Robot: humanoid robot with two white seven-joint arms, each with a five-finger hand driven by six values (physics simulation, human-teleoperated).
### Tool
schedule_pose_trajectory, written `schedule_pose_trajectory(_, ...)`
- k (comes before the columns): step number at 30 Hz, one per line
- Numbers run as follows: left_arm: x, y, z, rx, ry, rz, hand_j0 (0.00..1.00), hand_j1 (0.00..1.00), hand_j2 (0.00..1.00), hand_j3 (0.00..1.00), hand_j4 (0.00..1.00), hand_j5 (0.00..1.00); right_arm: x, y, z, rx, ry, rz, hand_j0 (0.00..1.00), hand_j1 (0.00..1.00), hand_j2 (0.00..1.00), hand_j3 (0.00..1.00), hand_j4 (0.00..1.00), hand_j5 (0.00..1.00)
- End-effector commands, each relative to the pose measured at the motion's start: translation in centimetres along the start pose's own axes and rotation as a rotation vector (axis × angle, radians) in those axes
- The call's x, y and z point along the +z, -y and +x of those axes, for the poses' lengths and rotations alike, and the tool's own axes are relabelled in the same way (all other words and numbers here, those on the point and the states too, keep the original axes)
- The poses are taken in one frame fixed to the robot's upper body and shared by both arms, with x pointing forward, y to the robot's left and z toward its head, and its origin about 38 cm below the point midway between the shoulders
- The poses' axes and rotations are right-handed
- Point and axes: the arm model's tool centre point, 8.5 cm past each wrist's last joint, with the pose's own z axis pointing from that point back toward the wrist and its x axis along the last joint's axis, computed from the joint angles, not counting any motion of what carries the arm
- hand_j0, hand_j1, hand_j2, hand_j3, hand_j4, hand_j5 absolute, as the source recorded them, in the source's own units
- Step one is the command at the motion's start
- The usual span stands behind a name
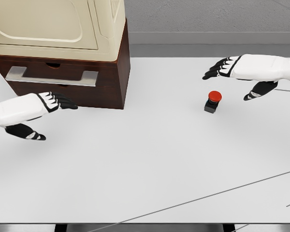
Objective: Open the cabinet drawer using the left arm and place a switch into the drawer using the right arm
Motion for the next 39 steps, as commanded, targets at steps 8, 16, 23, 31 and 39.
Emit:
schedule_pose_trajectory(8, 0.1, -2.1, 0.2, 0.047, 0.013, 0.074, 1.0, 1.0, 1.0, 1.0, 1.0, 1.0, -4.6, -3.7, -4.3, -0.085, -0.071, 0.111, 1.0, 1.0, 1.0, 1.0, 1.0, 1.0)
schedule_pose_trajectory(16, 1.6, -3.8, -0.1, 0.16, 0.012, 0.034, 1.0, 1.0, 1.0, 1.0, 1.0, 1.0, -6.8, -4.0, -5.9, -0.067, -0.112, 0.171, 1.0, 1.0, 1.0, 1.0, 1.0, 1.0)
schedule_pose_trajectory(23, 1.5, -3.8, -0.8, 0.188, 0.009, 0.007, 1.0, 1.0, 1.0, 1.0, 1.0, 1.0, -8.4, -4.2, -5.0, 0.0, -0.084, 0.231, 1.0, 1.0, 1.0, 1.0, 1.0, 1.0)
schedule_pose_trajectory(31, 1.0, -5.4, -2.8, 0.176, -0.022, 0.072, 1.0, 1.0, 1.0, 1.0, 1.0, 1.0, -9.4, -4.9, -5.2, 0.0, -0.091, 0.261, 1.0, 1.0, 1.0, 1.0, 1.0, 1.0)
schedule_pose_trajectory(39, 0.7, -4.1, -4.6, 0.214, -0.062, 0.071, 1.0, 1.0, 1.0, 1.0, 1.0, 1.0, -9.8, -5.2, -5.4, -0.004, -0.094, 0.271, 1.0, 1.0, 1.0, 1.0, 1.0, 1.0)
